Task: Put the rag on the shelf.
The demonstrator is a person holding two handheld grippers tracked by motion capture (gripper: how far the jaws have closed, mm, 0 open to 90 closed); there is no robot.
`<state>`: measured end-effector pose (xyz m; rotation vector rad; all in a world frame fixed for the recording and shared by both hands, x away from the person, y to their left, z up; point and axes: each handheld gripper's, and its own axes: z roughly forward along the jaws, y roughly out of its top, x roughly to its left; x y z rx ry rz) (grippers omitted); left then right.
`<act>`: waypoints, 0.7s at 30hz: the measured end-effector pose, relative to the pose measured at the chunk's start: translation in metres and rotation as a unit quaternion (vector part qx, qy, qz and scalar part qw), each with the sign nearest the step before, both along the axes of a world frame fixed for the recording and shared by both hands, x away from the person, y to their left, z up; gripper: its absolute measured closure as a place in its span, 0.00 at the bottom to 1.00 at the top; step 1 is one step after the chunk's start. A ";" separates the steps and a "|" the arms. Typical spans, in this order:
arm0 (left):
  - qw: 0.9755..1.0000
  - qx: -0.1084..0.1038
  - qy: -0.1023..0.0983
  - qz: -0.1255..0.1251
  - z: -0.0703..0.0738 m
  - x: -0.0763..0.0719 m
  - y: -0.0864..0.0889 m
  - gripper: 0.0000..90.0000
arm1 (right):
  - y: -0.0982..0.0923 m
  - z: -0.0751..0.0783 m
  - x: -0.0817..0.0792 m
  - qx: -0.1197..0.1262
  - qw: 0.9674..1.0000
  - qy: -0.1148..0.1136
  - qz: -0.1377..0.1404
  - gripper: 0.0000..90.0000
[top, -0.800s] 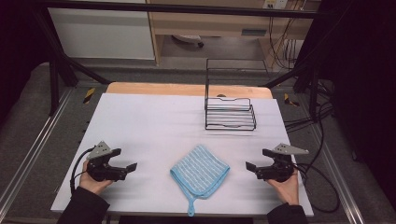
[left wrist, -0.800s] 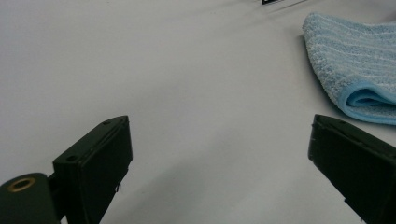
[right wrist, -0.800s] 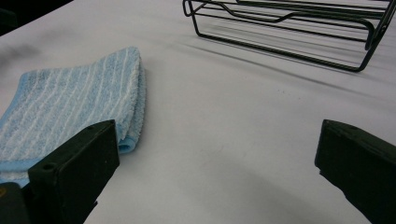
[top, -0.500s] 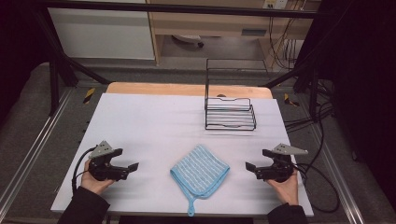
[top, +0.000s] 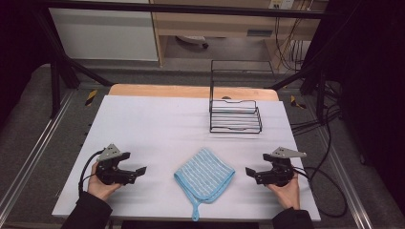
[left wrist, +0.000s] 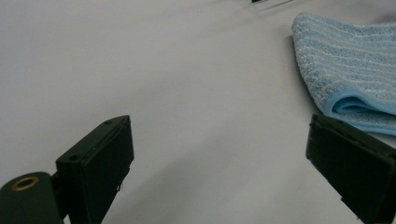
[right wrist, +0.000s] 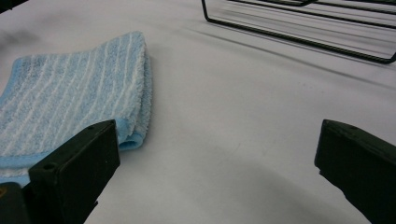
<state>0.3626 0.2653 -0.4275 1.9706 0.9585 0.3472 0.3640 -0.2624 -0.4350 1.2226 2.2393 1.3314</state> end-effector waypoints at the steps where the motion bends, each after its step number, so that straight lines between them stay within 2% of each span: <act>1: 1.000 0.002 0.001 -0.002 0.000 0.000 -0.002 0.09 | 0.000 0.000 0.000 0.000 1.000 0.000 0.000 0.01; 14: 1.000 0.008 0.010 -0.019 0.009 0.003 -0.037 0.11 | 0.017 0.001 0.000 -0.002 1.000 0.003 0.008 0.02; 18: 0.999 0.012 0.015 -0.029 0.014 0.005 -0.052 0.14 | 0.025 0.003 0.001 0.000 1.000 0.006 0.015 0.03; 20: 0.999 0.010 0.023 -0.038 0.018 0.007 -0.067 0.19 | 0.032 0.004 0.001 -0.001 1.000 0.010 0.020 0.05; 21: 0.999 0.010 0.023 -0.038 0.018 0.007 -0.067 0.21 | 0.034 0.004 0.001 -0.002 1.000 0.012 0.021 0.05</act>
